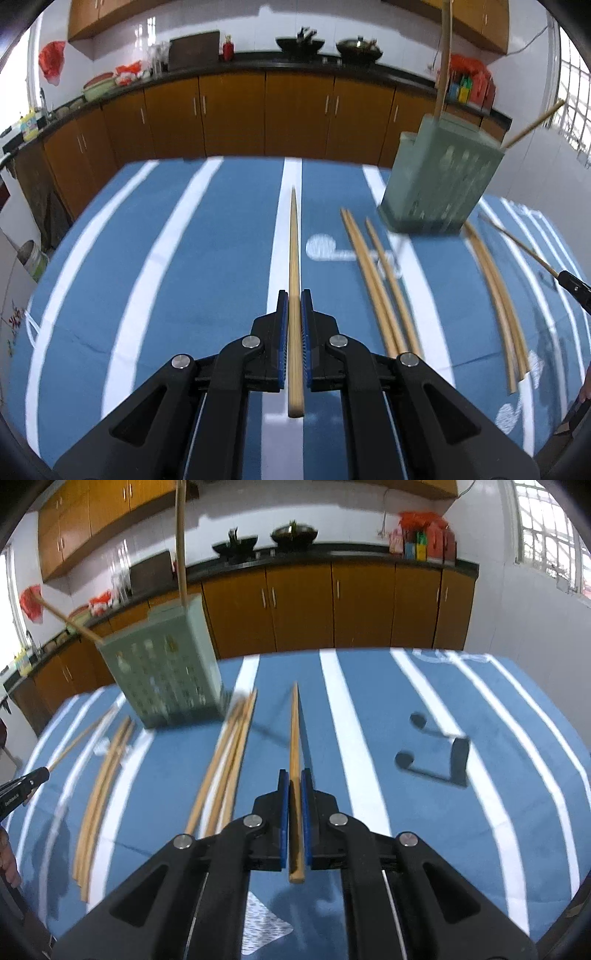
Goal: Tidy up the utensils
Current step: 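Lift both chopsticks upright and carry them above the green holder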
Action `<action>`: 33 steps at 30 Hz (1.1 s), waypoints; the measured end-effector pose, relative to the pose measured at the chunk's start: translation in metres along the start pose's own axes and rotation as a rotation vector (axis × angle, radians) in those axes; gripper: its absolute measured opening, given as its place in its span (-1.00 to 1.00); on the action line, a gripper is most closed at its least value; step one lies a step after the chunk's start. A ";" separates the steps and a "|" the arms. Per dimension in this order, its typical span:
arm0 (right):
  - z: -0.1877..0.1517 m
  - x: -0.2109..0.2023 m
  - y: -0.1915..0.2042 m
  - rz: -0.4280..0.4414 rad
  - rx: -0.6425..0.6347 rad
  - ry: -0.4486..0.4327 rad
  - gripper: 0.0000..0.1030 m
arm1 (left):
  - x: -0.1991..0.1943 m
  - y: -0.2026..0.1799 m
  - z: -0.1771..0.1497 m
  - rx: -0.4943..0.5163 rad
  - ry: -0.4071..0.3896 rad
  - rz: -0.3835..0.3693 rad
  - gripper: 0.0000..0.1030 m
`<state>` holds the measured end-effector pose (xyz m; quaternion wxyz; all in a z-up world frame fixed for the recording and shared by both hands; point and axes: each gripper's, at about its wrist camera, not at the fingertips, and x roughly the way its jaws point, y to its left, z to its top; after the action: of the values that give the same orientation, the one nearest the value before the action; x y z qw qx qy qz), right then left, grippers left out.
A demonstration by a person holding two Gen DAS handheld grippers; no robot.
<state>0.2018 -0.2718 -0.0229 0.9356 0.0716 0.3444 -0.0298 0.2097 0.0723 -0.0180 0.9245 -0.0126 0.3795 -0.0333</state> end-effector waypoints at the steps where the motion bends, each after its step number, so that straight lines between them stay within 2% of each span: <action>1: 0.003 -0.004 0.000 0.001 0.001 -0.014 -0.85 | -0.007 0.001 0.004 -0.002 -0.021 -0.005 -0.86; 8: 0.033 -0.041 -0.002 0.008 0.007 -0.156 -0.85 | -0.047 0.003 0.032 -0.016 -0.152 -0.025 -0.86; 13: 0.048 -0.058 -0.001 0.019 0.009 -0.225 -0.85 | -0.068 0.005 0.051 -0.034 -0.230 -0.036 -0.86; 24: 0.072 -0.074 0.003 0.033 -0.016 -0.277 -0.86 | -0.080 -0.005 0.068 0.004 -0.273 -0.052 -0.87; 28: 0.091 -0.100 0.004 0.101 -0.018 -0.309 -0.86 | -0.102 -0.012 0.078 0.028 -0.306 -0.108 -0.87; 33: 0.117 -0.140 0.006 0.270 -0.022 -0.320 -0.86 | -0.131 -0.022 0.089 0.066 -0.340 -0.191 -0.87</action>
<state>0.1711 -0.2831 0.1567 0.9746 0.1013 0.1792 0.0886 0.1780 0.0592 0.1382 0.9678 -0.0238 0.2136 -0.1307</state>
